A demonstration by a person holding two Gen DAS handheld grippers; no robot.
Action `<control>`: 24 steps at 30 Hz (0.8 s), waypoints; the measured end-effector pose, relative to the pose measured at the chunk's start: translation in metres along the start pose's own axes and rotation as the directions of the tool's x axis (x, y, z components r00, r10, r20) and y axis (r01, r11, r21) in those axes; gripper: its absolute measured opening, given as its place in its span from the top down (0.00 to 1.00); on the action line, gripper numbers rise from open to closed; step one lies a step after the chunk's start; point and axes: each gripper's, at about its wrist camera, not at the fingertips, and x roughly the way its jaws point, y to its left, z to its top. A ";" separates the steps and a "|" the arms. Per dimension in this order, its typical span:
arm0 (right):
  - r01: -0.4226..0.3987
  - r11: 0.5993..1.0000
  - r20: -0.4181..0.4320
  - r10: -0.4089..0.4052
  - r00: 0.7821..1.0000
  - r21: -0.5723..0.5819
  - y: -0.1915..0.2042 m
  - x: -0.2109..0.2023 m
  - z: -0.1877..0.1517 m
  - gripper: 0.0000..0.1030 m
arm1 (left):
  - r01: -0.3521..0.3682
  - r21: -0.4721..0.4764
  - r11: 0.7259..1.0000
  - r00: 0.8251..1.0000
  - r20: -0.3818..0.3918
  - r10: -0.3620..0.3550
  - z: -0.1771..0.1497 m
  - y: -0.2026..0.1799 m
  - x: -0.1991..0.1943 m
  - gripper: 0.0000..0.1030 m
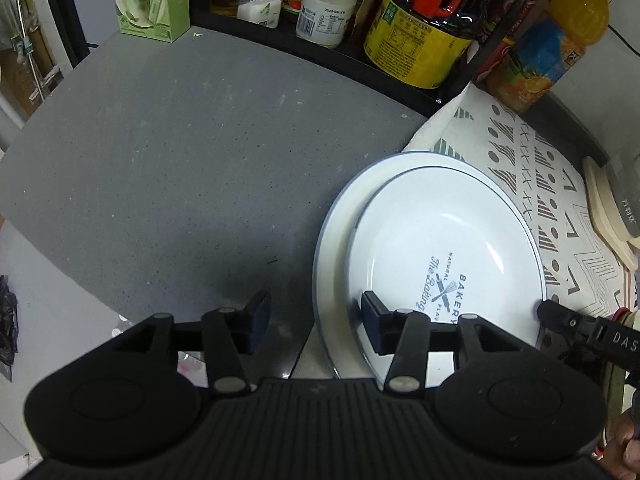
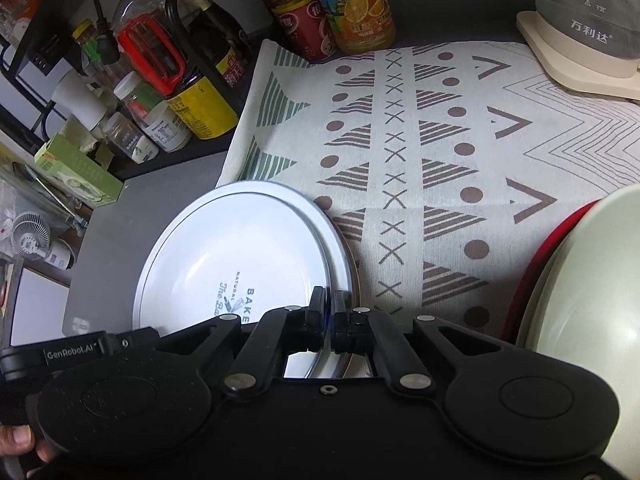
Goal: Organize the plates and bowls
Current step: 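Lower the 'BAKERY' plate onto the 'Sweet' plate and open both grippers, then move both grippers to the rim of the nested green and red bowls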
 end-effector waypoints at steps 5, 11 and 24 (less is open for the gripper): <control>0.003 1.000 -0.007 -0.003 1.000 -0.001 0.001 -0.003 -0.002 0.95 | -0.015 0.003 1.000 1.000 0.003 0.015 0.001 -0.001 -0.001 0.54; -0.015 1.000 0.041 0.015 0.999 0.001 0.003 -0.020 0.000 0.76 | -0.045 0.023 0.999 0.999 0.022 0.045 0.002 -0.003 -0.005 0.54; -0.002 1.000 0.268 0.004 0.963 -0.006 0.000 -0.083 0.003 0.23 | -0.042 0.044 0.998 0.989 0.147 0.035 0.014 -0.030 -0.046 0.18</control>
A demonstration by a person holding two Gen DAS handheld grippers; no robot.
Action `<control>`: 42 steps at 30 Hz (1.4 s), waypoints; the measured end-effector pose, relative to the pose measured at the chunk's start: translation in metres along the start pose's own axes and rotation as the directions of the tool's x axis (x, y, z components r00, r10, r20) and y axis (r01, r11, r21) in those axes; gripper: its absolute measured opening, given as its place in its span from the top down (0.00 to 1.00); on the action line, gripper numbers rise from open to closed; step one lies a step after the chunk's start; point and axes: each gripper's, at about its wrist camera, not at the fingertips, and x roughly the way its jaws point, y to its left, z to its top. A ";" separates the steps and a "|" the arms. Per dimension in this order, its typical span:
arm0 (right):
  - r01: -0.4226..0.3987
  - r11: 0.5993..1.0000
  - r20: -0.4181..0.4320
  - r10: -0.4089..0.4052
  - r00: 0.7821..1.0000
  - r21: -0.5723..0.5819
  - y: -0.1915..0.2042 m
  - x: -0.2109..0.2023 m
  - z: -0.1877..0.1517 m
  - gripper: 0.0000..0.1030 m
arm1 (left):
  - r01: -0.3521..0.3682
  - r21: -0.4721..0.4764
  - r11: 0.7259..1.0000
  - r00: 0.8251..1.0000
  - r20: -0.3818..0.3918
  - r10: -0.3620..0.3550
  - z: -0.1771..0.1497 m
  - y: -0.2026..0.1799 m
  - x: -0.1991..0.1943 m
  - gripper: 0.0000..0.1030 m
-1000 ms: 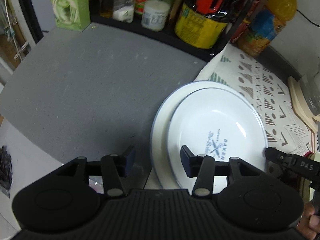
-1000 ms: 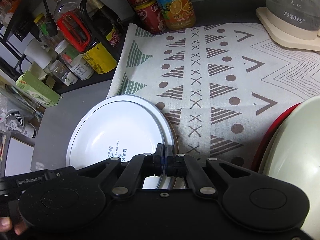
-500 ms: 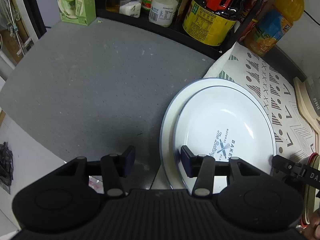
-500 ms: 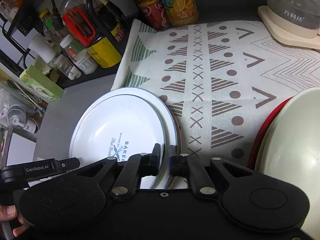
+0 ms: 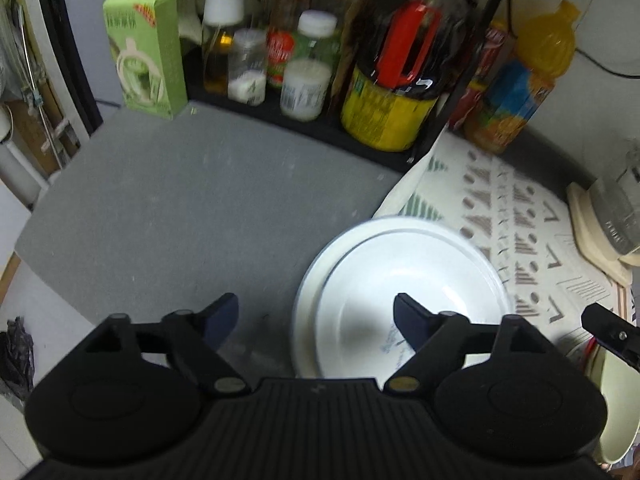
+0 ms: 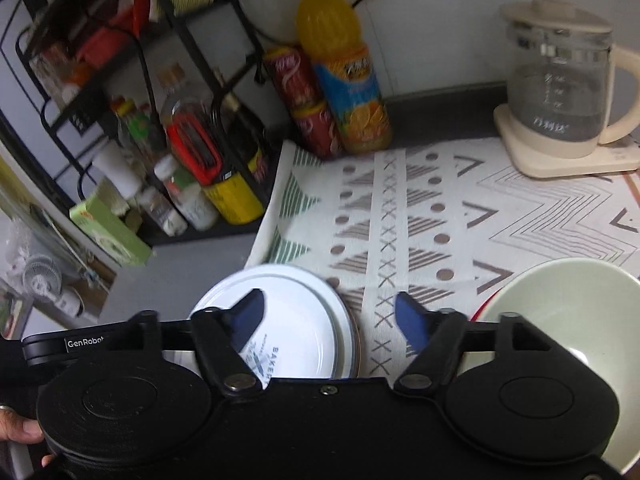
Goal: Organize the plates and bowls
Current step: 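Move both grippers to the rim of the nested green and red bowls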
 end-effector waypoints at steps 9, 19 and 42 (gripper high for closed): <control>0.039 0.998 0.087 -0.043 0.995 0.048 -0.019 -0.029 -0.002 0.00 | 0.055 0.042 0.998 0.998 0.003 -0.055 -0.001 -0.024 -0.018 0.14; 0.101 0.986 0.127 -0.118 0.985 0.133 -0.047 -0.055 -0.008 0.00 | 0.138 0.101 0.985 0.990 0.008 -0.140 -0.008 -0.055 -0.027 0.07; 0.242 0.925 0.130 -0.289 0.948 0.292 -0.120 -0.094 -0.036 0.00 | 0.320 0.327 0.889 0.947 -0.094 -0.307 -0.031 -0.167 -0.014 0.00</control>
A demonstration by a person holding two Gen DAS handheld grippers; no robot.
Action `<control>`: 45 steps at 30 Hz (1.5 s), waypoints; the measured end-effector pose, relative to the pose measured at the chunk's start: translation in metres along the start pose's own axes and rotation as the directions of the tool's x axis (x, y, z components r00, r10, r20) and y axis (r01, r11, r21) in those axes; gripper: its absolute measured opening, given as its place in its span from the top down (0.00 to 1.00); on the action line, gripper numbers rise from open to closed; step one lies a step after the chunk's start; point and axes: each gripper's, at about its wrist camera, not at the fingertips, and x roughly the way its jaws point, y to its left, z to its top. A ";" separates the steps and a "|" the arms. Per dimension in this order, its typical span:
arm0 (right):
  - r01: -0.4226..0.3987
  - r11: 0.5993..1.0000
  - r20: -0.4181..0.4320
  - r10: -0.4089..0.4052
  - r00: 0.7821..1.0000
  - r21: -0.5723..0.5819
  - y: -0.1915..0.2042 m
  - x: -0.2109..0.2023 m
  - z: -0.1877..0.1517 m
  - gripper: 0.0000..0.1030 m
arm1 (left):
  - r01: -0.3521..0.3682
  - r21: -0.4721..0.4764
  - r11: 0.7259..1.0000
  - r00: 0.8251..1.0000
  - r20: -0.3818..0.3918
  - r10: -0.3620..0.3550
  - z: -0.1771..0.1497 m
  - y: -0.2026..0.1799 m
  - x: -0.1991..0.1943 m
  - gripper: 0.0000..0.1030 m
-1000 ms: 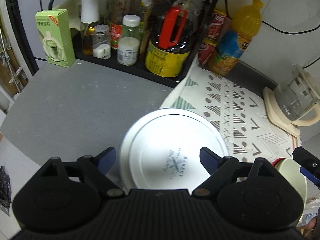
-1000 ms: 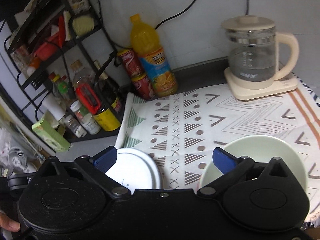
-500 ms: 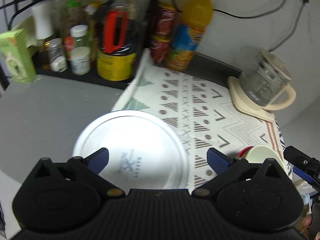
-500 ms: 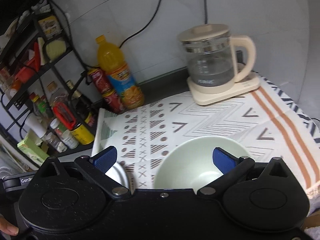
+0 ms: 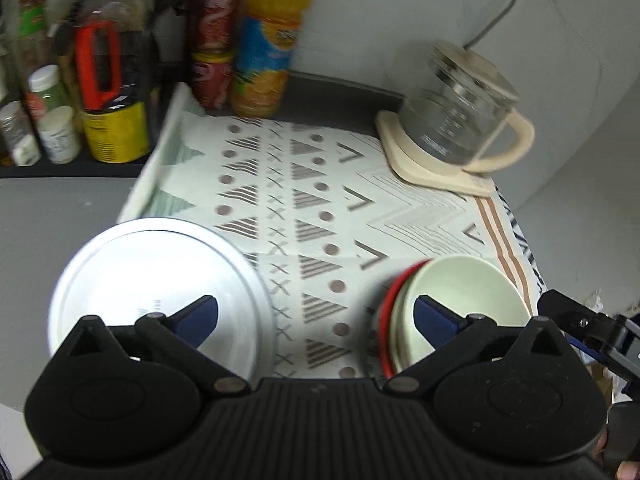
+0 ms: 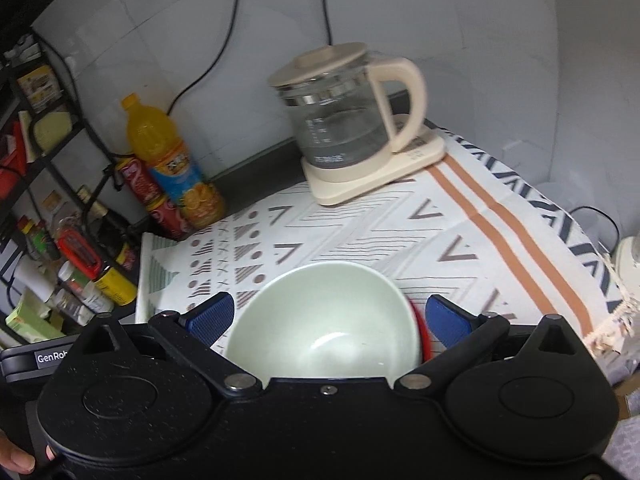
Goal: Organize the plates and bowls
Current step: 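Move both grippers to the rim of the nested green and red bowls, then close both grippers on the rim of the nested bowls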
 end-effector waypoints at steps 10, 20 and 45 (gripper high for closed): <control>0.026 0.999 -0.049 -0.024 0.999 0.040 -0.024 0.005 -0.008 0.00 | 0.035 0.081 0.996 0.997 -0.071 -0.029 -0.002 -0.032 0.028 0.01; 0.032 0.996 -0.134 -0.020 0.991 0.089 -0.042 0.025 -0.022 0.09 | 0.085 0.112 0.990 0.988 -0.139 -0.069 -0.013 -0.047 0.054 0.07; 0.034 0.993 -0.291 0.001 0.957 0.116 -0.056 0.066 -0.040 0.61 | 0.123 0.042 0.992 0.960 -0.257 -0.108 -0.029 -0.039 0.098 0.73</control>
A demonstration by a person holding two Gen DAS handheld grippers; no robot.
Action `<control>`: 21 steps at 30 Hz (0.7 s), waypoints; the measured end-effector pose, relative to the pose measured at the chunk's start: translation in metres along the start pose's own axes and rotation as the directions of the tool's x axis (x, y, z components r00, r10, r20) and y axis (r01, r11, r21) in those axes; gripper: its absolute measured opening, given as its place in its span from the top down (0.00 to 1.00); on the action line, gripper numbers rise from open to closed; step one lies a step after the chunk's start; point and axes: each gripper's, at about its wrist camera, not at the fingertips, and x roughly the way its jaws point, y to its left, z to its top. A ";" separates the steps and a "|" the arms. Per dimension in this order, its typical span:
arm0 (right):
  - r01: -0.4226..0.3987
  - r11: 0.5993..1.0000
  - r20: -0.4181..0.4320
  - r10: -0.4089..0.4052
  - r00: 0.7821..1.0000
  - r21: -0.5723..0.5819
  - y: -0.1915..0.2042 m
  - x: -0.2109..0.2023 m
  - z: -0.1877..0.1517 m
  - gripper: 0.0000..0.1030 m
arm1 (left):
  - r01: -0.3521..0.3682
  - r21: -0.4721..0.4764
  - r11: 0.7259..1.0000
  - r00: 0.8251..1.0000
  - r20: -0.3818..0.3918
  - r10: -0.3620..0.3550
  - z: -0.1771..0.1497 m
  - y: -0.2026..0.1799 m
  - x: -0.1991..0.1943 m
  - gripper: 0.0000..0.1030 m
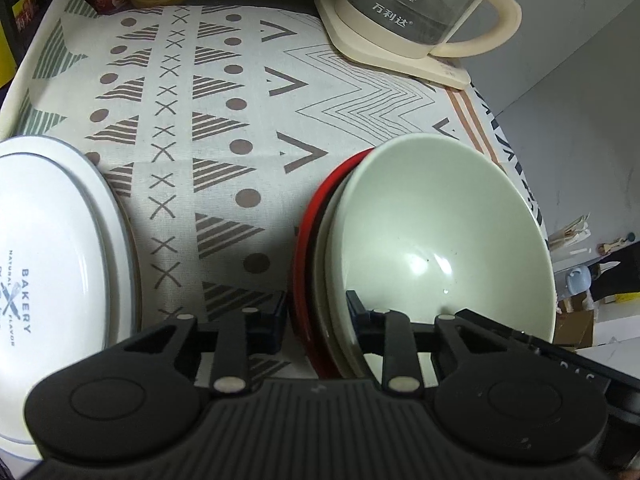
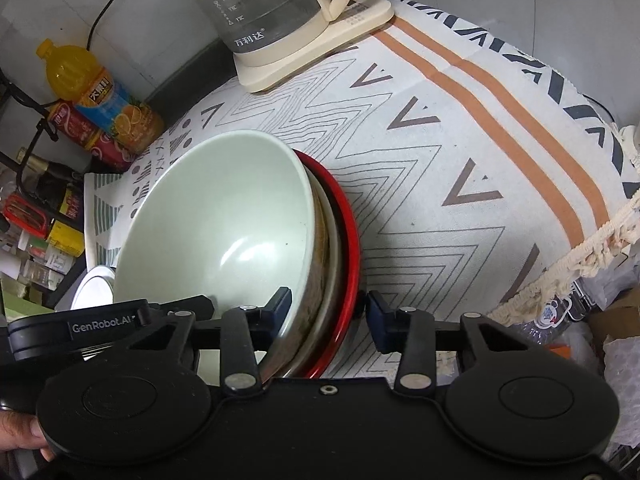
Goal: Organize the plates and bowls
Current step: 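Close both grippers on the rim of the nested bowls, then lift the nested bowls with both grippers and carry them over the plate stack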
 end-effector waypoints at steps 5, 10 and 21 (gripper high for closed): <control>0.013 1.000 0.000 -0.013 1.000 -0.002 0.000 0.001 0.002 0.68 | 0.007 -0.001 1.000 1.000 -0.001 -0.007 0.001 0.001 0.000 0.73; 0.008 1.000 0.005 -0.008 1.000 -0.014 0.000 -0.001 0.004 0.69 | 0.012 -0.001 1.000 1.000 -0.008 -0.012 0.000 0.002 -0.002 0.73; -0.022 0.999 0.061 0.024 0.998 -0.038 0.011 -0.014 0.014 0.69 | 0.016 -0.001 1.000 0.999 0.046 -0.015 0.005 -0.002 -0.019 0.73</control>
